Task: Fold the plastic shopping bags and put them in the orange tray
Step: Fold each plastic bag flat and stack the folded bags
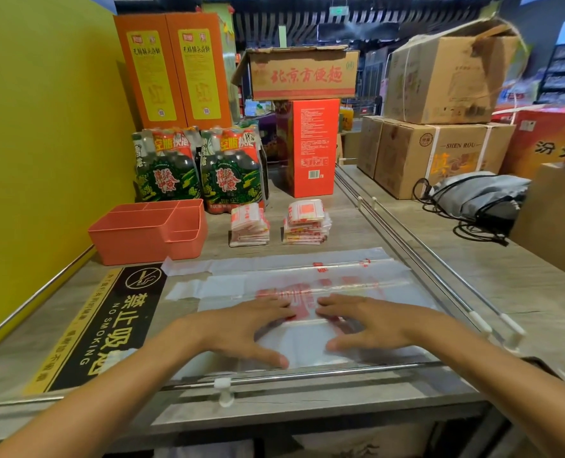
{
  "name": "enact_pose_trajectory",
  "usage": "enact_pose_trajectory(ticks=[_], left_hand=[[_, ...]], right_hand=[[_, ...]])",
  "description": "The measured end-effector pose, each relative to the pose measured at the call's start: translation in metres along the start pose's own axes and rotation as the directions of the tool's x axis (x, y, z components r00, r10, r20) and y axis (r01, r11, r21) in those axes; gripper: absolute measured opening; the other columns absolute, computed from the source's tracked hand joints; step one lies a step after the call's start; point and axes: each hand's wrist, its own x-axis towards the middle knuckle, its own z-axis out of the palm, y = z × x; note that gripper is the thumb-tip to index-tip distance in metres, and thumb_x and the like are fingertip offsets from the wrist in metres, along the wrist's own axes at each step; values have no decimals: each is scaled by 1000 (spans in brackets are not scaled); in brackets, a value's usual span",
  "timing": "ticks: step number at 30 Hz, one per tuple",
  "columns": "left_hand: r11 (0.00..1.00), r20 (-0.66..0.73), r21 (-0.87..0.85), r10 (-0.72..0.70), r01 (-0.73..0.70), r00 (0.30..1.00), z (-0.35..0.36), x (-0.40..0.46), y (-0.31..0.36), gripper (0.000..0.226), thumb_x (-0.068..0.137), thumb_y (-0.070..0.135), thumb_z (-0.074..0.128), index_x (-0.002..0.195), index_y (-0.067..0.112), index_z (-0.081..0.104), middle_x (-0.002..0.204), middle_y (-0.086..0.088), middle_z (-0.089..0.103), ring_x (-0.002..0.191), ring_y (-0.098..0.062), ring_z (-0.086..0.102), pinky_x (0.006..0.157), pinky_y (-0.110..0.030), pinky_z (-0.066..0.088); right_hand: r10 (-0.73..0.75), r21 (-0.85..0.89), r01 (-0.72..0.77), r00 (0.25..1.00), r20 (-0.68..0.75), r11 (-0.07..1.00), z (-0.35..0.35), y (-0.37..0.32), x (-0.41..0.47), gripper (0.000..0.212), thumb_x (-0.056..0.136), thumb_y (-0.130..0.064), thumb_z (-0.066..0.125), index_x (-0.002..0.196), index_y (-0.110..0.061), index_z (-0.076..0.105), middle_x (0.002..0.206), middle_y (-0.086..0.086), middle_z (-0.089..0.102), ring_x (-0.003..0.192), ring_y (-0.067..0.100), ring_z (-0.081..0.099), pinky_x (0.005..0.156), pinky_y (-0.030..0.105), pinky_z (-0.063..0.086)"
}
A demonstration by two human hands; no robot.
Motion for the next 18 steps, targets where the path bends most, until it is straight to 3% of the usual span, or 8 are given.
enact_pose_trajectory(ticks=[2,6,11,14,18], left_hand=[[999,-40,10,31,-31,999,1,-1,3,92,82,80,55,158,43,16,166,22,5,151,1,-1,121,-27,1],[994,-152,49,104,-98,983,2,-8,9,79,84,76,57,152,42,34,159,26,27,145,5,20,120,-26,18],[988,-219,91,143,-125,965,-1,-17,17,51,89,49,64,137,33,58,145,19,52,127,-1,48,110,-26,41],[988,-228,70,152,-140,962,1,-19,19,42,90,45,62,129,29,63,136,13,61,117,-6,57,102,-32,49],[993,-238,-1,116,-120,964,4,-19,15,52,88,65,60,130,33,61,132,13,63,115,-9,59,98,-38,50]], right_hand=[[26,-31,-26,999,25,999,0,-3,0,89,85,-81,48,159,-41,17,167,-20,6,153,8,6,123,39,10],[47,-49,-45,998,36,998,7,-2,1,100,79,-87,49,159,-44,7,166,-21,-6,154,7,-7,123,43,2],[8,-42,-9,1000,-6,999,10,-7,2,97,80,-85,50,158,-47,7,166,-21,-6,153,8,-10,123,45,2],[-67,-19,65,994,-84,998,8,-14,0,83,84,-79,54,154,-51,22,166,-24,5,150,2,5,122,37,10],[-198,-81,186,963,-185,979,8,-20,-1,52,91,-69,56,135,-42,59,154,-25,38,138,-2,35,116,30,33]])
